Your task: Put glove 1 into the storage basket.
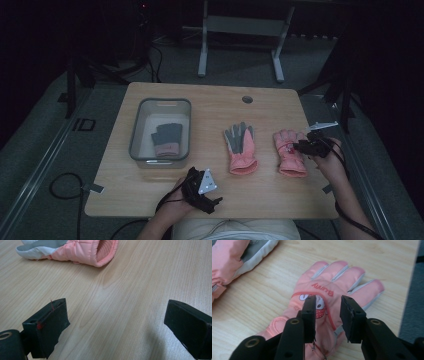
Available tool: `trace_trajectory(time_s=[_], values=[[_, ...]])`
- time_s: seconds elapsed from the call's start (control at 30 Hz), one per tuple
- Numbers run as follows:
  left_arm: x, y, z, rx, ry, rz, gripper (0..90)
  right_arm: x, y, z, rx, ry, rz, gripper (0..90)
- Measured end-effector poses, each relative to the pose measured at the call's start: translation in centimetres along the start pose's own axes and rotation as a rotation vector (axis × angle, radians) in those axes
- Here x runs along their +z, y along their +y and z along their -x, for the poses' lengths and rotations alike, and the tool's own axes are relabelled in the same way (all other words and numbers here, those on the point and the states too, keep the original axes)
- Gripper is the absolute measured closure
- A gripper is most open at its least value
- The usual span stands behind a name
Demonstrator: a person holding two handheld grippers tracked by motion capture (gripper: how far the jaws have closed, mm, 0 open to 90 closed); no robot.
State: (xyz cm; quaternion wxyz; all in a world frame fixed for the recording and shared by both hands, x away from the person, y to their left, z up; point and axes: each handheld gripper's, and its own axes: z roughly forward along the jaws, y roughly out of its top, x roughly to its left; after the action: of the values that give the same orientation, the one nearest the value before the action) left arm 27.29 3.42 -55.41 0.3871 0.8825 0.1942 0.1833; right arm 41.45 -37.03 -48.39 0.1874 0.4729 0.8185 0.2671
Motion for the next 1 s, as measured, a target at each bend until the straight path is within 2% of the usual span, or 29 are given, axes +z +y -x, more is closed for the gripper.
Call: trace_trajectory(time_s=[0.03,0.07,0.1,0.17,0.27,0.3,0.4,0.5,0.6,0.67,0.77,0.8,0.87,0.93,1.0], values=[[0.0,0.0,0.0,0.001,0.0,-0.004,4.9,0.2,0.0,0.1,0.0,0.019,-0.01,63.2],[0.0,0.0,0.0,0.001,0.0,-0.004,4.9,0.2,0.0,0.1,0.0,0.019,-0.01,63.2],[0.1,0.0,0.0,0.002,-0.002,-0.008,4.9,0.7,0.0,0.1,0.016,0.042,-0.012,62.2],[0.1,0.0,0.0,0.003,-0.002,-0.009,4.9,1.2,-0.2,0.1,0.021,0.029,-0.027,60.6],[0.0,0.0,0.0,0.003,0.0,-0.005,4.9,2.0,-0.5,0.0,0.03,0.035,-0.033,57.6],[0.0,0.0,0.0,0.0,0.0,-0.002,4.9,2.5,-0.8,-0.4,0.006,0.011,-0.05,55.1],[0.0,-0.1,-0.1,0.006,0.0,-0.007,4.9,2.6,-1.0,-0.7,-0.005,-0.003,-0.05,52.3],[0.0,-0.1,0.0,0.007,-0.001,-0.007,4.9,2.9,-1.2,-1.2,-0.016,-0.004,-0.037,45.1],[0.1,-0.1,-0.1,0.005,-0.001,-0.009,4.9,3.1,-1.4,-1.2,-0.012,-0.002,-0.028,44.6],[0.1,-0.1,-0.1,0.004,-0.001,-0.009,4.9,3.2,-1.4,-1.3,-0.013,-0.005,-0.032,48.7],[0.1,-0.1,0.0,0.006,0.002,-0.011,4.9,3.2,-1.4,-1.3,0.0,-0.022,-0.041,61.7],[0.1,-0.1,0.0,0.006,0.002,-0.011,4.9,3.2,-1.4,-1.3,0.0,-0.022,-0.041,61.7],[0.1,-0.1,-0.1,0.006,0.003,-0.014,4.9,3.3,-1.3,-1.6,0.031,-0.049,-0.039,73.6],[0.1,-0.1,-0.1,0.006,0.003,-0.013,4.9,3.2,-1.2,-1.6,0.059,-0.054,-0.03,78.0],[0.1,-0.1,-0.1,0.004,0.003,-0.01,4.9,3.2,-1.2,-1.6,0.065,-0.058,-0.026,79.6]])
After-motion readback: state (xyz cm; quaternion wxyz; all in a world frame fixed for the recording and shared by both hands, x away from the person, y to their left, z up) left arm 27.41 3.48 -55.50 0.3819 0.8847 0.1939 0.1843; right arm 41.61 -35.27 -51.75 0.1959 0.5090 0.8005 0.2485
